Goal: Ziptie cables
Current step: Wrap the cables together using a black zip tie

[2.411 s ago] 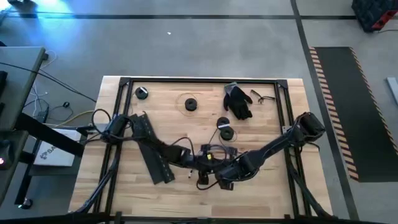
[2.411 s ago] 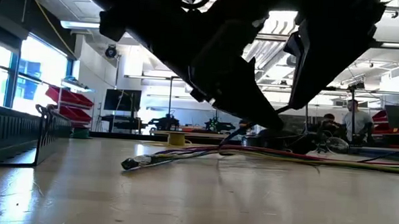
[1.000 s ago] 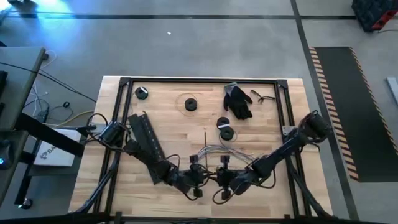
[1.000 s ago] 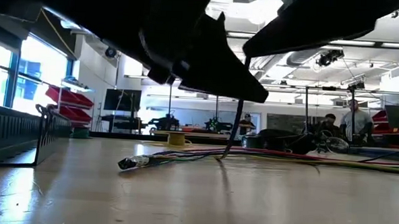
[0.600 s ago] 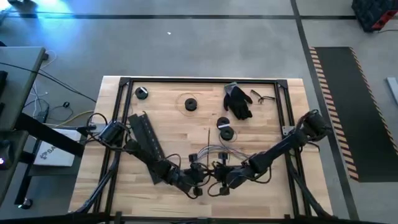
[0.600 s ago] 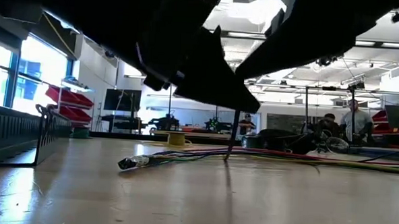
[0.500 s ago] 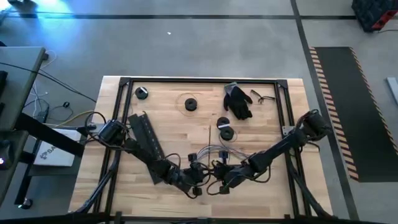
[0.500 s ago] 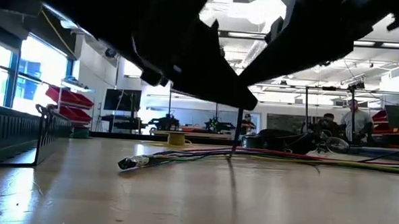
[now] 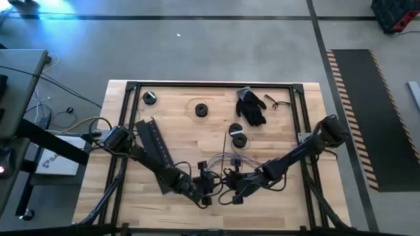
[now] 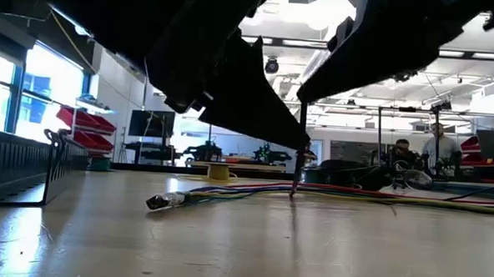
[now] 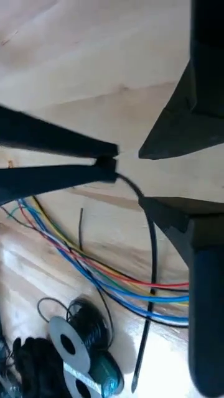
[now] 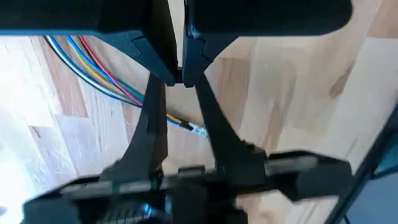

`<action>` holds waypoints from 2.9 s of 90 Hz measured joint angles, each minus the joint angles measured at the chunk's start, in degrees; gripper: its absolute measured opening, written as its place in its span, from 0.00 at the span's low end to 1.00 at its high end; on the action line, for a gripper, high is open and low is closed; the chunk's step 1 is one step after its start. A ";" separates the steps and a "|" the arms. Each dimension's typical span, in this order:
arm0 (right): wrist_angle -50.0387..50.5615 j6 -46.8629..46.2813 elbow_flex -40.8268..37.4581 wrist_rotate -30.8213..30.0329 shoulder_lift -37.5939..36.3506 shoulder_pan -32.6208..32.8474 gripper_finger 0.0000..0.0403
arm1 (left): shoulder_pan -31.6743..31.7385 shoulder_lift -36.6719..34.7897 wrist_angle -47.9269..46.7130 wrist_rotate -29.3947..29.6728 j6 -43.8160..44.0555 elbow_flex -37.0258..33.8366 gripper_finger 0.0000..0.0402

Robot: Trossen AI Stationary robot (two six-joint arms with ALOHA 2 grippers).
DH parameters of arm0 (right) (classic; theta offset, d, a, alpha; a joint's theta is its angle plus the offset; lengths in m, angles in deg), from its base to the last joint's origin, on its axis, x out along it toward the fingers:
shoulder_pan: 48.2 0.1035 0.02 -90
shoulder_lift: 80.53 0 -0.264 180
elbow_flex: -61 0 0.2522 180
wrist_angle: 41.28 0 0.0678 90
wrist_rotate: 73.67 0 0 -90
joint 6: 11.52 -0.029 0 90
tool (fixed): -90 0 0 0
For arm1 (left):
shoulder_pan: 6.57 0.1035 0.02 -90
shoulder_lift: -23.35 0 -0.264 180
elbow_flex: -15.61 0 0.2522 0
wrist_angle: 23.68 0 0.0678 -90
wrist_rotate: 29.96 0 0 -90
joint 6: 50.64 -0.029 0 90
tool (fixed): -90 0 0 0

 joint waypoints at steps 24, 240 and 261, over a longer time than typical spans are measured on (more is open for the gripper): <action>0.87 0.01 0.00 0.07 -1.29 0.04 0.00 | 0.24 0.01 1.93 3.28 -1.81 0.00 0.18; -28.37 7.52 -16.04 39.36 10.36 -39.02 0.52 | -0.81 0.12 -1.85 -4.62 3.49 0.00 0.00; -32.87 8.17 -16.21 42.84 10.38 -42.92 0.52 | -0.28 0.10 -1.90 -6.35 3.25 0.00 0.00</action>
